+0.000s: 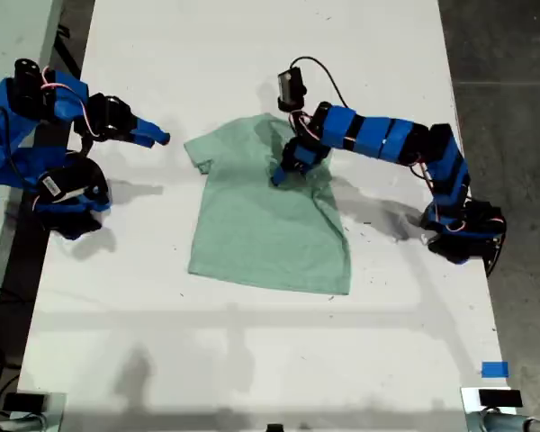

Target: Fold tshirt

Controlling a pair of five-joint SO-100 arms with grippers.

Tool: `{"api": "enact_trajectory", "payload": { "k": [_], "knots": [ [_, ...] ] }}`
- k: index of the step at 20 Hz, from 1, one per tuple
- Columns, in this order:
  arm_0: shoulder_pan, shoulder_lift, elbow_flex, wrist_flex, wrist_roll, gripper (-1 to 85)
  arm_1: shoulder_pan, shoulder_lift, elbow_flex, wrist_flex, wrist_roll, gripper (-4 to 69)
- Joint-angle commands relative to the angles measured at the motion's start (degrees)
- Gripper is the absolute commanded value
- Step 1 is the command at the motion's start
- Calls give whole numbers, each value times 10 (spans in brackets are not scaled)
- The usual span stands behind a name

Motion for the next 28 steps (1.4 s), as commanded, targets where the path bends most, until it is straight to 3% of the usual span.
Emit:
{"api": "enact_trajectory", "payload": {
  "k": [1, 8, 14, 21, 28],
  "knots": [
    [-6, 4, -4, -12, 3, 133, -18, 111, -41, 53, 0, 273],
    [-5, -36, -18, -29, 4, 133, -24, 346, 33, 170, -1, 235],
    [-75, -118, -8, -68, 59, 163, -41, 418, 139, 148, 27, 212],
    [-214, -323, 47, -202, 163, 200, -49, 488, 214, 113, 38, 209],
    [-251, -524, 13, -265, 196, 207, -46, 519, 255, 94, 38, 207]
  ]
}}
